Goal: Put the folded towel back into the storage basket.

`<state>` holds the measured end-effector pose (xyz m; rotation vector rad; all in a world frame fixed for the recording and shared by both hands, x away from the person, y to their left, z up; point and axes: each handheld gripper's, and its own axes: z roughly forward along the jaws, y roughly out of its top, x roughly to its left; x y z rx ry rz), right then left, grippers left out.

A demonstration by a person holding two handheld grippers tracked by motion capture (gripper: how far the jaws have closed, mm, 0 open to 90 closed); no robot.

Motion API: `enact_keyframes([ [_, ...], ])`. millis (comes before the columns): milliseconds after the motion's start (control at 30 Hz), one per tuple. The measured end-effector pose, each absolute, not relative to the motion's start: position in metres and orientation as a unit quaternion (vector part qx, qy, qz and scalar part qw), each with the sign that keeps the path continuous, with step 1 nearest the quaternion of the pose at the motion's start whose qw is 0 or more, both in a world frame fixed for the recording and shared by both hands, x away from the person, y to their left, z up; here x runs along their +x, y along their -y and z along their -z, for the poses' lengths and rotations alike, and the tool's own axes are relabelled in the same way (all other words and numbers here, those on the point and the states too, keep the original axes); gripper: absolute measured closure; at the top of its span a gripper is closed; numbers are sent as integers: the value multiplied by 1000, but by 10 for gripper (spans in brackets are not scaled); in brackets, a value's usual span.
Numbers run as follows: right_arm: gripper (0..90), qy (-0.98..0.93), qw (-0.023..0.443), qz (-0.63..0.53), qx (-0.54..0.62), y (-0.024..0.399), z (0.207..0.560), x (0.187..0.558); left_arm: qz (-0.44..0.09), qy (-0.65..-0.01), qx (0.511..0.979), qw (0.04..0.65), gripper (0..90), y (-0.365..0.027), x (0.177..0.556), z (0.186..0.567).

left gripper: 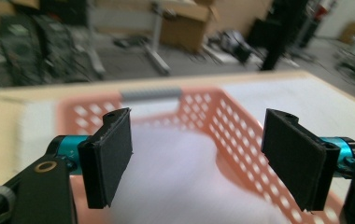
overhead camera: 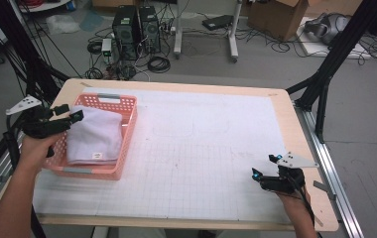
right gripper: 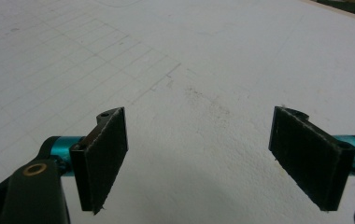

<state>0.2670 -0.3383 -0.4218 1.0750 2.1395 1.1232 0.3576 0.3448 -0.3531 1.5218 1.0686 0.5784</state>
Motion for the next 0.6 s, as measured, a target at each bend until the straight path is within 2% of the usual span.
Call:
enact_keyframes([
  [100, 184, -784, 245, -412, 395, 338, 422, 267, -251, -450, 648, 560, 271, -342, 356, 347],
  [200, 184, -785, 245, -412, 393, 337, 422, 267, -233, -455, 680, 526, 285, -331, 360, 356],
  [400, 185, -784, 246, -413, 392, 338, 421, 267, -179, -502, 747, 398, 309, -303, 378, 384],
  [600, 185, -785, 246, -413, 390, 337, 421, 267, -174, -513, 761, 356, 309, -290, 388, 399],
])
